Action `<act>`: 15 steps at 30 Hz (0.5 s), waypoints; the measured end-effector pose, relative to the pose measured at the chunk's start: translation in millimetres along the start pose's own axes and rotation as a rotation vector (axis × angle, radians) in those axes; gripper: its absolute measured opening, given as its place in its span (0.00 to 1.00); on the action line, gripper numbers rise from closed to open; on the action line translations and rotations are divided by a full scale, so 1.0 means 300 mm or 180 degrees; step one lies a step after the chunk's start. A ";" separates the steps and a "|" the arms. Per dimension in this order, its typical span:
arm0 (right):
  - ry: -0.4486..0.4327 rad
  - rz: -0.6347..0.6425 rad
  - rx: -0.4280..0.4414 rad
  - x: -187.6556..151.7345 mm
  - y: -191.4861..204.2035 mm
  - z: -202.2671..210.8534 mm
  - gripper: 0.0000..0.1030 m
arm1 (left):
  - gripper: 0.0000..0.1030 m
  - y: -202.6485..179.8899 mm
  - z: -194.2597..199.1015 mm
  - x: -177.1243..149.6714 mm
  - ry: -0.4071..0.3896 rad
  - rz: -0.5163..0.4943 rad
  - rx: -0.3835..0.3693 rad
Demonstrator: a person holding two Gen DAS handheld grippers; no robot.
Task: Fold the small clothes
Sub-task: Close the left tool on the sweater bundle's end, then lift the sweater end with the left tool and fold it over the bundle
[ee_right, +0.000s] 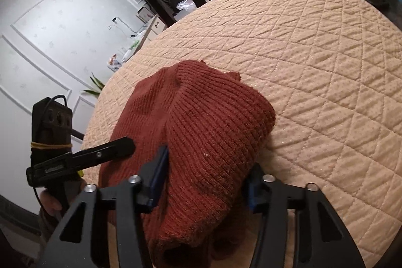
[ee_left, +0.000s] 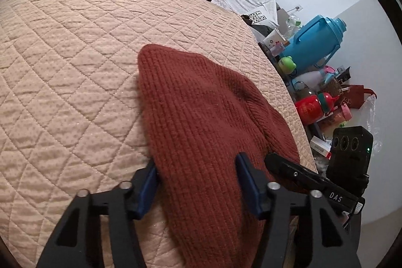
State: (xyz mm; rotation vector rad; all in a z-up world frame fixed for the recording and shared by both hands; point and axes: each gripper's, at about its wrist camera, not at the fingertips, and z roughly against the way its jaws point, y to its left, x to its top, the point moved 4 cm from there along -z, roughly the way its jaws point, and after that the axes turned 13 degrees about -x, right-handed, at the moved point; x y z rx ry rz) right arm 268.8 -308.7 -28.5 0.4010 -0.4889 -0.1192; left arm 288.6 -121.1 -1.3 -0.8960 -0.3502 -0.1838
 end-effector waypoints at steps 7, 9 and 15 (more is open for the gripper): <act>-0.0061 -0.0016 -0.0043 0.001 0.019 0.019 0.37 | 0.34 -0.020 0.022 0.004 -0.0062 -0.0073 0.0056; -0.0103 0.0025 -0.0096 0.000 0.033 0.029 0.36 | 0.32 -0.034 0.032 0.005 -0.0078 -0.0089 0.0029; -0.0232 0.0113 -0.0121 0.010 0.100 0.081 0.34 | 0.32 -0.077 0.095 0.012 -0.0145 -0.0184 0.0022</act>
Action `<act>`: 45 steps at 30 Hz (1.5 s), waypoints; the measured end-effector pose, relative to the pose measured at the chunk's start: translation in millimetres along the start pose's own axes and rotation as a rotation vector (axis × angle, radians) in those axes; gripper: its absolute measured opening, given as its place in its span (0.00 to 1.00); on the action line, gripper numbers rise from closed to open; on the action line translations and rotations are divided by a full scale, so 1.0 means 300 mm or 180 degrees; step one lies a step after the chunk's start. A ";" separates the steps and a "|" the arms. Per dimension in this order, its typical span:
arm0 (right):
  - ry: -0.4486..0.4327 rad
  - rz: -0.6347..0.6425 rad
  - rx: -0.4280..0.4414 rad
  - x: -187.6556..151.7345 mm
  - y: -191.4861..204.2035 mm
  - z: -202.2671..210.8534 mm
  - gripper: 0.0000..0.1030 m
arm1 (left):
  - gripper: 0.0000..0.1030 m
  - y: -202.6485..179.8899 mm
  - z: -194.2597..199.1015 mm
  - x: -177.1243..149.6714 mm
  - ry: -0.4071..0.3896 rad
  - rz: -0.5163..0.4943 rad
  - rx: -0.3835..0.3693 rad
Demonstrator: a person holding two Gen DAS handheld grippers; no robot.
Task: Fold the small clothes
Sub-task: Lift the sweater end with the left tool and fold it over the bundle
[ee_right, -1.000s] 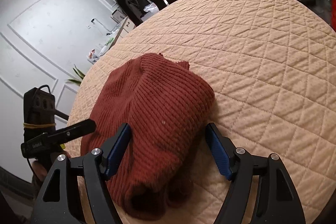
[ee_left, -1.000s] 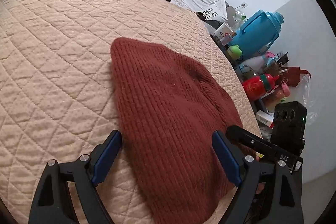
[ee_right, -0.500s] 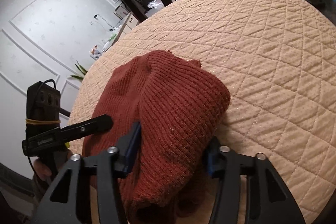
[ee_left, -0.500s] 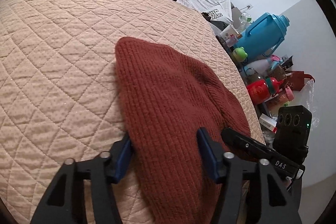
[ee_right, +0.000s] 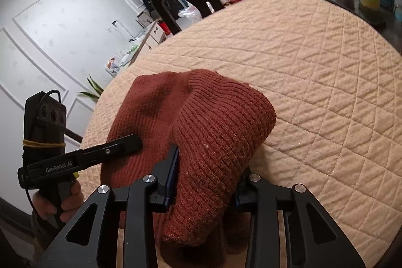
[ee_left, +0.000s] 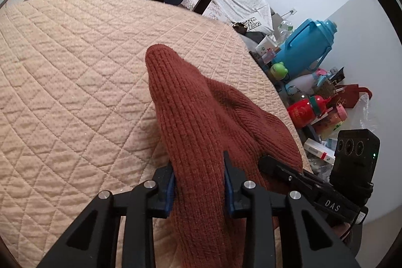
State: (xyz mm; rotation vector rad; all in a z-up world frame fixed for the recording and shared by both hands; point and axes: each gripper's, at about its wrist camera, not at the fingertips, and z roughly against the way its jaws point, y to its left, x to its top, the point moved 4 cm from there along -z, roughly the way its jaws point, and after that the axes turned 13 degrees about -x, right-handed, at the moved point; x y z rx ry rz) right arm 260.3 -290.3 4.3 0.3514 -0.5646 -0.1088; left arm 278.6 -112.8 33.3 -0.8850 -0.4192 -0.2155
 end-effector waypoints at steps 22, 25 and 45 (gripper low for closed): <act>-0.0074 0.0401 0.0459 -0.053 0.460 -0.004 0.33 | 0.32 0.155 0.512 -0.061 -0.0524 0.0080 0.0373; -0.0018 0.0483 0.0509 -0.072 0.532 -0.034 0.33 | 0.32 0.199 0.576 -0.075 -0.0571 0.0135 0.0440; 0.0306 0.0717 0.0749 -0.194 0.817 -0.233 0.33 | 0.32 0.525 0.771 -0.162 -0.0702 0.0475 0.0727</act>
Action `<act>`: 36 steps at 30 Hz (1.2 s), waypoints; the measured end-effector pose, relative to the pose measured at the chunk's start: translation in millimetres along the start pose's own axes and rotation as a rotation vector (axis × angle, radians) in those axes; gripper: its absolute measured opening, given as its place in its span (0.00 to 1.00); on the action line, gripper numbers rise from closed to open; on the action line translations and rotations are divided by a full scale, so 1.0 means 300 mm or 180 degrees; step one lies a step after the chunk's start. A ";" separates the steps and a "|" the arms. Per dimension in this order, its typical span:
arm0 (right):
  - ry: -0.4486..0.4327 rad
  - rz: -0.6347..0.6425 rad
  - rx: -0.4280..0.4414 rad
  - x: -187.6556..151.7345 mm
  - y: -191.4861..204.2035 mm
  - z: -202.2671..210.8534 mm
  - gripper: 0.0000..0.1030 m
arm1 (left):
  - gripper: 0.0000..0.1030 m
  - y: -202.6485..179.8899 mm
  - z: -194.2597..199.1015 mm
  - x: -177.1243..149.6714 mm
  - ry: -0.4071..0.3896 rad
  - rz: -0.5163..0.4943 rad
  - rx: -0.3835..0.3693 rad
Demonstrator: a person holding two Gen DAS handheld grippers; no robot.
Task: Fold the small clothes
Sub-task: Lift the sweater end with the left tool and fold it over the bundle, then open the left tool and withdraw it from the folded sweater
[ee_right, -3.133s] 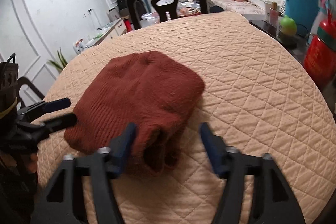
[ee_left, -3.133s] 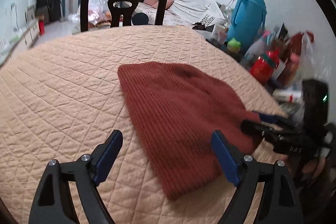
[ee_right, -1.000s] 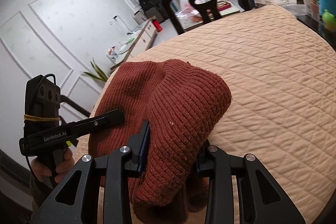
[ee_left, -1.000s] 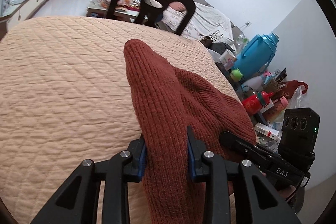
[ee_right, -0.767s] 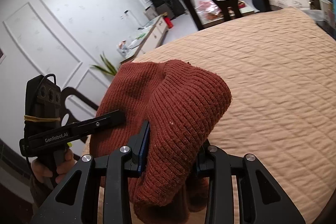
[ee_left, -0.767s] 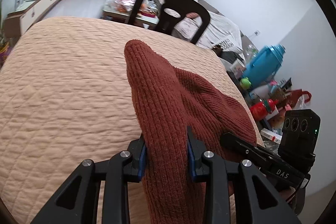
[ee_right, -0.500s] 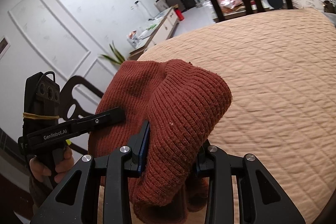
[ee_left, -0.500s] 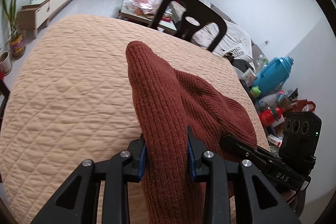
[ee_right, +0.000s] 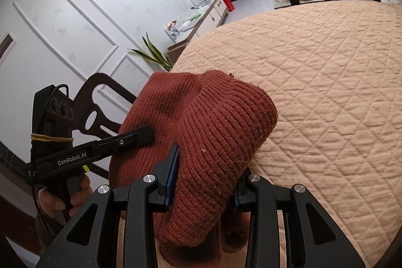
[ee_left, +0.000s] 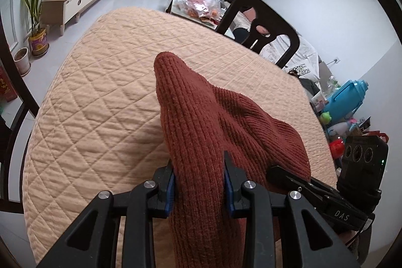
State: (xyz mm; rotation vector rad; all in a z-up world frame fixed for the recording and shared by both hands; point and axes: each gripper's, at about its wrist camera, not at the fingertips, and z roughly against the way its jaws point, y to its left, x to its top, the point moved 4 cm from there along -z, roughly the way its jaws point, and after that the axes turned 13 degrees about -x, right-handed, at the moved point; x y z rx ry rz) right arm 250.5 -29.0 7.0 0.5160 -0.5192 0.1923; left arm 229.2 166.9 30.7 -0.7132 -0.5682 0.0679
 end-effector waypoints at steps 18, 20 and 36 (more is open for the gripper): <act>-0.0096 0.0424 -0.0560 -0.047 0.017 -0.034 0.49 | 0.77 0.033 0.022 -0.074 -0.0117 -0.0368 0.0458; -0.0153 0.0484 -0.0653 -0.052 0.018 -0.015 0.52 | 0.79 0.014 0.053 -0.094 -0.0206 -0.0438 0.0487; -0.0374 0.0966 -0.1249 -0.281 0.063 0.153 0.69 | 0.93 -0.045 0.131 -0.366 -0.0350 -0.0756 0.1328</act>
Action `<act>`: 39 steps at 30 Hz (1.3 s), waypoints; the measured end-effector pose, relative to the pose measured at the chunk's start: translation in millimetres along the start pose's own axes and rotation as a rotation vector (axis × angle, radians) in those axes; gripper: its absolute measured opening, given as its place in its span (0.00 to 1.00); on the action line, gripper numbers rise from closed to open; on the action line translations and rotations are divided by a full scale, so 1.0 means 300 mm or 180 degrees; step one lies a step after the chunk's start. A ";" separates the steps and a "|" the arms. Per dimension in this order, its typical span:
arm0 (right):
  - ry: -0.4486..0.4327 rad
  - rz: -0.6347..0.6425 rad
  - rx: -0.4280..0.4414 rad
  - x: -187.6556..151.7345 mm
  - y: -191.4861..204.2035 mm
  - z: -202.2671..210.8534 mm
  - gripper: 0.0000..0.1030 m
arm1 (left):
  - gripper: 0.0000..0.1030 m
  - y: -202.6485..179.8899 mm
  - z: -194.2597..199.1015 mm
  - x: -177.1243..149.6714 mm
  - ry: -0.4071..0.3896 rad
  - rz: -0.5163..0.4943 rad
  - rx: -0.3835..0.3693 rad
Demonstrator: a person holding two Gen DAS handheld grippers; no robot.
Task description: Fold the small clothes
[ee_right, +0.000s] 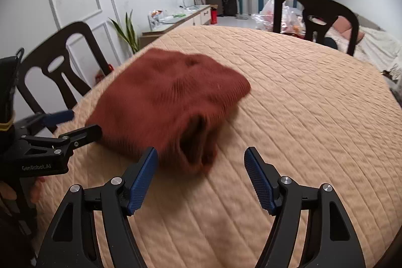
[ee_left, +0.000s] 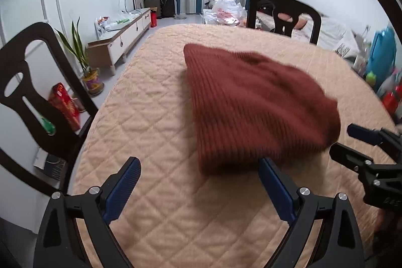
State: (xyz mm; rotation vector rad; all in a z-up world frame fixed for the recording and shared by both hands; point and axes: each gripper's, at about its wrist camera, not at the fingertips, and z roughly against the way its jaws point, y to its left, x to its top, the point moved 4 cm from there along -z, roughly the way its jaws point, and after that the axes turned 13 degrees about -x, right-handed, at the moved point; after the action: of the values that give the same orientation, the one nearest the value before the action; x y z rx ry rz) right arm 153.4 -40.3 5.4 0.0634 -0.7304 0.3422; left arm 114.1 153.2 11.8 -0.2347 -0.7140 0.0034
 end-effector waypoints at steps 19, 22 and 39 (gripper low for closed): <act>0.0334 -0.0133 -0.0327 -0.150 -0.044 -0.013 0.70 | 0.97 -0.046 -0.055 -0.083 0.0208 0.0049 0.0095; 0.0319 -0.0091 -0.0369 -0.155 -0.039 -0.010 0.70 | 0.98 -0.055 -0.061 -0.081 0.0224 0.0016 0.0128; 0.0260 -0.0048 -0.0401 -0.166 -0.030 -0.013 0.73 | 0.99 -0.059 -0.068 -0.093 0.0226 0.0032 0.0114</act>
State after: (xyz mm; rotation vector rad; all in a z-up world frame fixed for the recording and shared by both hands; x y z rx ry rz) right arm 124.3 -62.3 -29.9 -0.0638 -0.6688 0.2822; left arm 104.9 129.4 -17.3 -0.2033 -0.6415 0.0174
